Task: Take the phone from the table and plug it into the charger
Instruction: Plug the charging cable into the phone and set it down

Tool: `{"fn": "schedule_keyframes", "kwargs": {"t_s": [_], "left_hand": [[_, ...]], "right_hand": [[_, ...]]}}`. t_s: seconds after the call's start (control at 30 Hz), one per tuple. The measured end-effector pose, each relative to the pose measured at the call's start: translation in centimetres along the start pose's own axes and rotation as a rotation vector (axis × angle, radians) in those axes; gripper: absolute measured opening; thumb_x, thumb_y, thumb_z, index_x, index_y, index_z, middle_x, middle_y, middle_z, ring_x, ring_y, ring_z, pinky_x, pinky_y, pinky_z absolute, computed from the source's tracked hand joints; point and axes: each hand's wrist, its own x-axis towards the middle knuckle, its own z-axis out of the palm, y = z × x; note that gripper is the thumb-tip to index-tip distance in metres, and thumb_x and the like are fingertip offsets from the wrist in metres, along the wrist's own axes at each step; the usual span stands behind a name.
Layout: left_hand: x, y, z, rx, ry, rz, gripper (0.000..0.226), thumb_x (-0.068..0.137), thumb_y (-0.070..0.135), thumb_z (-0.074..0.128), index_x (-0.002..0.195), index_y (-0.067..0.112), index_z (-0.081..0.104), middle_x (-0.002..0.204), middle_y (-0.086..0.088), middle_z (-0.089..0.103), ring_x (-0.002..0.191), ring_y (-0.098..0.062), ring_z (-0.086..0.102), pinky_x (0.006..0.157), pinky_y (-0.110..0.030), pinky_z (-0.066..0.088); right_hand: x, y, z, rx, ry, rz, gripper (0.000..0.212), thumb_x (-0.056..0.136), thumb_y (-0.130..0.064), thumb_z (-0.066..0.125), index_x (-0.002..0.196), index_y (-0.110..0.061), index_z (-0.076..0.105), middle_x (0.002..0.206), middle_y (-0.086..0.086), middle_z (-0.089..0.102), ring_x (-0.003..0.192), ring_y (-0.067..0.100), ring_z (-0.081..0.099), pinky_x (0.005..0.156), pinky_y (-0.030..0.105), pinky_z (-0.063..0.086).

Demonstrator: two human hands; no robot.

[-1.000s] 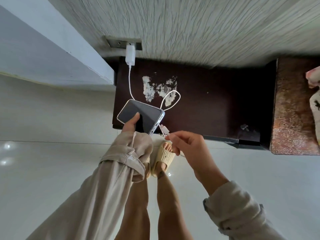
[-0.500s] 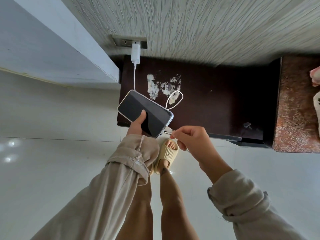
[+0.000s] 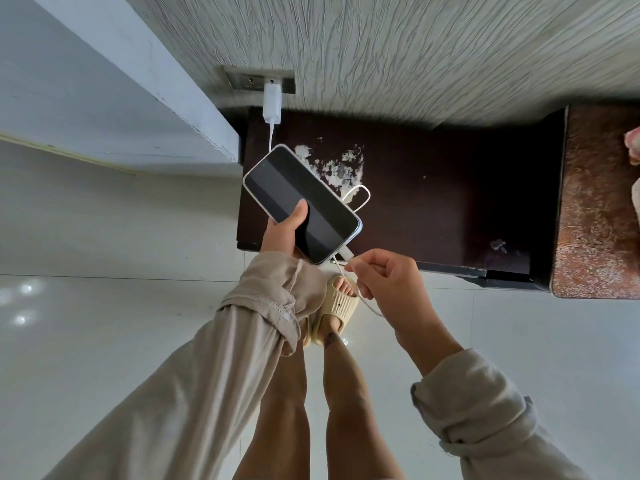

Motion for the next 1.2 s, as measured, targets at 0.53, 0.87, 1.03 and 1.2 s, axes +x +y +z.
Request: {"fn": "schedule_keyframes", "kwargs": {"t_s": [0.53,0.87,1.03,1.2], "left_hand": [[0.0,2.4,-0.9,-0.052,-0.134,0.072,0.036,0.083,0.036,0.060,0.109,0.011,0.065,0.105,-0.011,0.073,0.092,-0.027,0.070,0.080,-0.037,0.059],[0.9,1.1,-0.3,-0.062,-0.220,-0.078,0.052,0.091,0.055,0.025,0.078,0.023,0.063,0.054,0.005,0.075,0.050,-0.010,0.072,0.037,-0.023,0.054],[1.2,0.2,-0.5,0.008,-0.235,-0.067,0.049,0.091,0.055,0.026,0.081,0.024,0.062,0.056,0.007,0.076,0.053,-0.008,0.072,0.050,-0.025,0.054],[1.2,-0.2,-0.5,0.085,-0.174,-0.036,0.047,0.091,0.056,0.024,0.076,0.030,0.061,0.052,0.014,0.072,0.056,-0.008,0.070,0.055,-0.025,0.050]], "right_hand": [[0.4,2.9,1.4,-0.268,-0.313,-0.105,0.025,0.086,-0.029,0.058,0.061,-0.034,0.059,0.058,-0.013,0.060,0.055,-0.002,0.054,0.055,0.005,0.043],[1.5,8.7,-3.7,-1.080,-0.278,-0.204,0.019,0.088,-0.019,0.054,0.100,-0.019,0.068,0.109,0.000,0.070,0.115,0.012,0.053,0.119,0.036,0.003],[2.9,8.4,-4.1,-1.111,-0.044,-0.148,0.019,0.087,-0.010,0.056,0.099,-0.015,0.069,0.107,0.002,0.071,0.118,0.018,0.052,0.119,0.045,0.002],[4.0,7.6,-3.3,-0.986,-0.014,-0.115,0.021,0.084,-0.003,0.058,0.098,-0.013,0.069,0.103,0.004,0.073,0.107,0.021,0.058,0.113,0.040,0.023]]}}
